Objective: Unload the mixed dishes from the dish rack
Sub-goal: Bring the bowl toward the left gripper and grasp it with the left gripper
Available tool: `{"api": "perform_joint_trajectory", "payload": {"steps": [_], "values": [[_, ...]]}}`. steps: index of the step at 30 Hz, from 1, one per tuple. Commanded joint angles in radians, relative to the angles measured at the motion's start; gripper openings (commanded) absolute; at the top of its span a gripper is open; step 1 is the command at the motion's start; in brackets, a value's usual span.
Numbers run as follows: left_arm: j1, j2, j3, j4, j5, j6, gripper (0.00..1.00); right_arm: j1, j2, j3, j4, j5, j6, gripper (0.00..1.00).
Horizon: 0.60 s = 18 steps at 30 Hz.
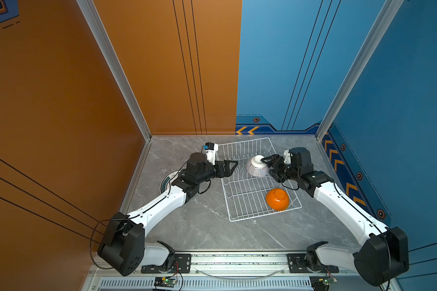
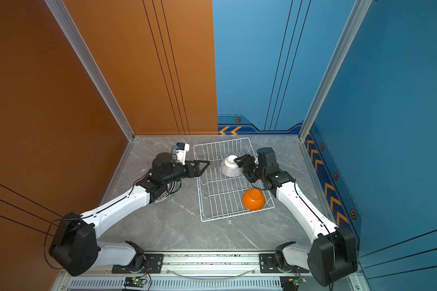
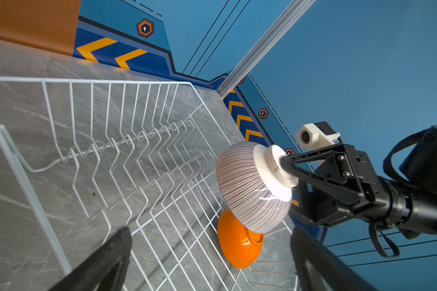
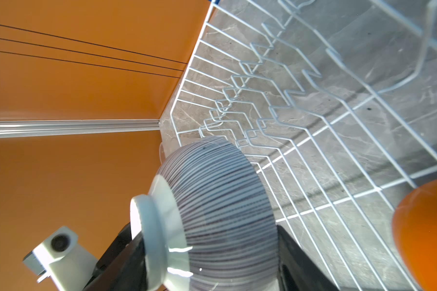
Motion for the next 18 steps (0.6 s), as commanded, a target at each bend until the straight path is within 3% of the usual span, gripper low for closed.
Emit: {"api": "perform_joint_trajectory", "payload": {"steps": [1,6,13,18], "values": [[-0.022,0.045,0.056,0.008,0.051,-0.117,1.00,-0.006,-0.008,-0.022,0.190,-0.056,0.025,0.62],[-0.046,0.084,0.103,0.086,0.122,-0.233,0.98,-0.003,-0.004,-0.062,0.355,-0.093,0.068,0.62],[-0.042,0.157,0.105,0.313,0.169,-0.412,0.87,-0.001,0.003,-0.074,0.469,-0.106,0.109,0.62],[-0.031,0.227,0.099,0.528,0.191,-0.551,0.67,0.000,0.011,-0.091,0.529,-0.115,0.145,0.62]]}}
